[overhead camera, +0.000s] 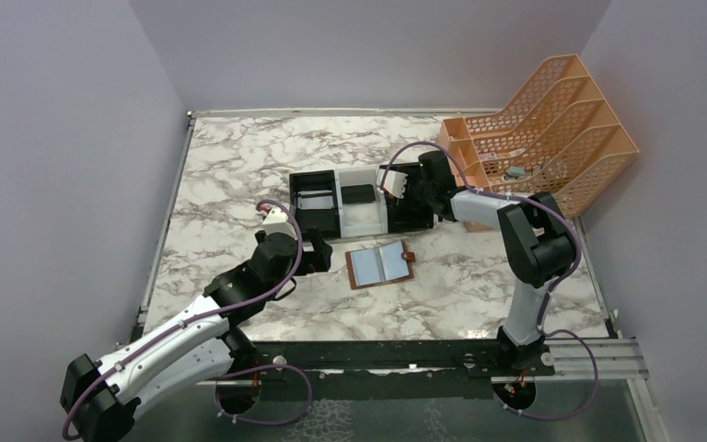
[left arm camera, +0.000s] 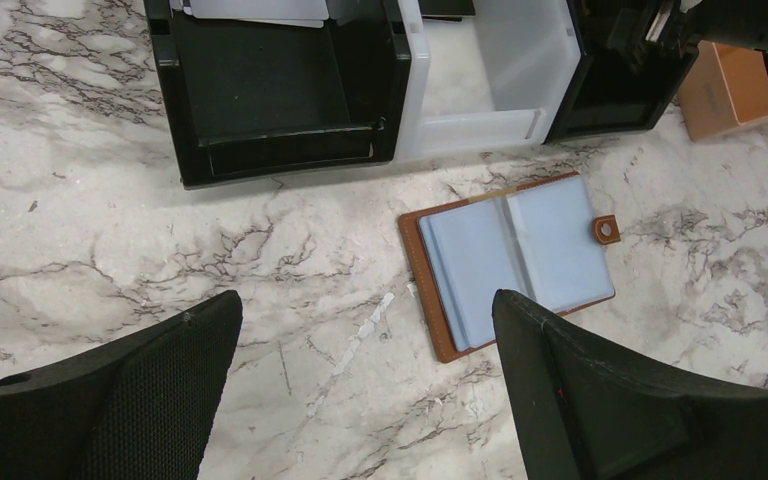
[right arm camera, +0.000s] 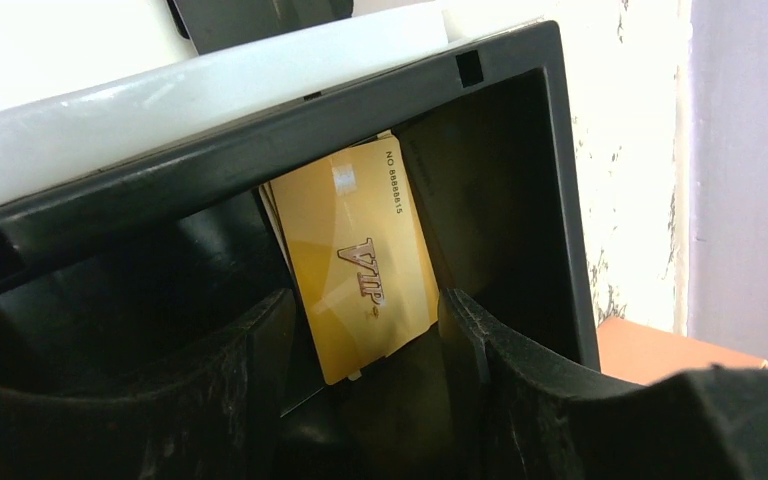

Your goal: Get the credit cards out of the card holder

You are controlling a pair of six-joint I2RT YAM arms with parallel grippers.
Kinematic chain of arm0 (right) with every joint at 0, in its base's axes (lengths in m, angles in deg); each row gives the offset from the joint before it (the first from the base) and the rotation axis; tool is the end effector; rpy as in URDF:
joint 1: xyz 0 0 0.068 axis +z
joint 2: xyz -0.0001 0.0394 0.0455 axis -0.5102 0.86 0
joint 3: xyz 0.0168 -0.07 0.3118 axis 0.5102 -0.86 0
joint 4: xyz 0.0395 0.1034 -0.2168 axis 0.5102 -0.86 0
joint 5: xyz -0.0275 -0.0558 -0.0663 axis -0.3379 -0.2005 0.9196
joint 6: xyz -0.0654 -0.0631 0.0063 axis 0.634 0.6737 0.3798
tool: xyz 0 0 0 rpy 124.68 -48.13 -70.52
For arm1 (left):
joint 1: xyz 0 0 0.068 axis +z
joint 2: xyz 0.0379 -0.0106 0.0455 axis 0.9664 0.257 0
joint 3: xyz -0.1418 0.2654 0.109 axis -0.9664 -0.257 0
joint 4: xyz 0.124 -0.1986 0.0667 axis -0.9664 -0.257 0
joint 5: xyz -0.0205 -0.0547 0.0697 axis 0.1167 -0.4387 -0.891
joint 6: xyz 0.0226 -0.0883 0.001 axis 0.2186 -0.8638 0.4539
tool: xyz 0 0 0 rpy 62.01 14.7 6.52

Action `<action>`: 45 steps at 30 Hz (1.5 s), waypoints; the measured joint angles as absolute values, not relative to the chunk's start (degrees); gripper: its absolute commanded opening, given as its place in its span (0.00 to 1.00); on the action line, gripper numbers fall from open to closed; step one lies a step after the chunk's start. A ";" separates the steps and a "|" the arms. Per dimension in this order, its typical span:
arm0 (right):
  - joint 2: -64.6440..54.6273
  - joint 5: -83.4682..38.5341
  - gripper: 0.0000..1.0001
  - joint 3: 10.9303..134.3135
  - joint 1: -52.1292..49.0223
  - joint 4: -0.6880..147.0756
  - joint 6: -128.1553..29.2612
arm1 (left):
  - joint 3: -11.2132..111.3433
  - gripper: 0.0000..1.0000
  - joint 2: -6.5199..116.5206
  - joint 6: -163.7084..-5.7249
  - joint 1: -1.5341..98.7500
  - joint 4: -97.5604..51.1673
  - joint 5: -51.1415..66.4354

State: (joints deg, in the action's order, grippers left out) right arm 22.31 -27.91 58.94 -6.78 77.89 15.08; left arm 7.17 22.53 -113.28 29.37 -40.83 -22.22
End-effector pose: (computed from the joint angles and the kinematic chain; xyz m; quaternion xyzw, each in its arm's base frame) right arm 0.3866 0.1915 0.1844 -0.6287 0.6578 -0.0170 0.4143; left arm 0.1301 -0.0904 0.2583 -0.0534 0.8508 -0.2203 0.4741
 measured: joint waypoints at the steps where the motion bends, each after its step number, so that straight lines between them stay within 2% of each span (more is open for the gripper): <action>1: 22.31 -27.89 0.56 58.94 -6.78 77.84 15.06 | 7.17 0.99 22.42 -113.28 29.37 -40.87 -22.22; 14: 21.48 -25.15 0.55 57.56 -6.78 86.56 9.55 | 7.17 0.99 22.23 -113.32 29.39 -40.87 -22.22; 20: 13.52 -26.44 0.56 51.53 -6.78 93.47 -7.28 | 7.06 0.99 23.17 -113.34 29.39 -40.79 -22.18; 21: 11.40 -26.36 0.55 50.18 -6.78 95.15 -11.61 | 7.06 0.99 23.28 -113.34 29.39 -40.79 -22.18; 24: 5.83 -25.24 0.42 48.71 -6.78 96.51 -26.47 | 7.06 0.99 23.32 -113.34 29.39 -40.79 -22.15; 28: 4.67 -24.67 0.15 52.87 -6.78 90.91 -40.20 | 7.06 0.99 22.66 -113.32 29.42 -40.83 -22.15; 29: 5.02 -24.78 0.12 53.67 -6.78 89.03 -42.18 | 7.06 0.99 22.34 -113.32 29.42 -40.83 -22.15; 32: 6.75 -25.96 0.08 55.79 -6.78 82.32 -47.41 | 7.06 0.99 21.75 -113.28 29.42 -40.83 -22.15; 38: 11.10 -24.30 0.07 57.61 -6.78 70.81 -53.46 | 7.06 0.99 22.23 -113.28 29.42 -40.85 -22.15; 45: 19.36 -20.13 0.07 63.60 -6.26 64.40 -55.76 | 7.06 0.99 23.63 -113.28 29.42 -40.81 -22.15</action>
